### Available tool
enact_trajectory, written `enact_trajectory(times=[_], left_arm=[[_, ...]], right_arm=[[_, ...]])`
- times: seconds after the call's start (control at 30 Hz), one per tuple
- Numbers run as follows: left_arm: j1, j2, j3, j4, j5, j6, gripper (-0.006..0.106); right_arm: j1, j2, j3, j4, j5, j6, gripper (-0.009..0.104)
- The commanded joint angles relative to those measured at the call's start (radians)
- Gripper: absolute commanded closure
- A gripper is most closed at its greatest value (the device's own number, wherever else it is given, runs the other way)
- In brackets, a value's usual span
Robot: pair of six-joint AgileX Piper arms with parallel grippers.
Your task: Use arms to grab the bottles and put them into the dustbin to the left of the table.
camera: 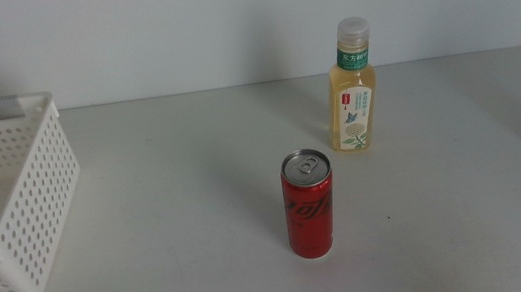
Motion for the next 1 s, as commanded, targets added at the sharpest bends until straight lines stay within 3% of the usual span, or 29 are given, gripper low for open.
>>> enact_trajectory(times=[0.0, 0.2, 0.67, 0.97], left_arm=[[-0.012, -0.020, 0.001, -0.005, -0.104, -0.015, 0.007], [-0.123, 0.133, 0.001, -0.005, -0.339, -0.015, 0.007], [-0.521, 0.798, 0.001, -0.005, -0.967, -0.015, 0.007], [-0.572, 1.161, 0.003, 0.016, -1.423, -0.016, 0.007]], right_arm=[[-0.005, -0.022, -0.010, -0.002, -0.071, -0.010, 0.033], [-0.005, -0.022, -0.010, -0.002, -0.071, -0.010, 0.033], [-0.005, -0.022, -0.010, -0.002, -0.071, -0.010, 0.033], [-0.005, -0.022, -0.010, -0.002, -0.071, -0.010, 0.033]])
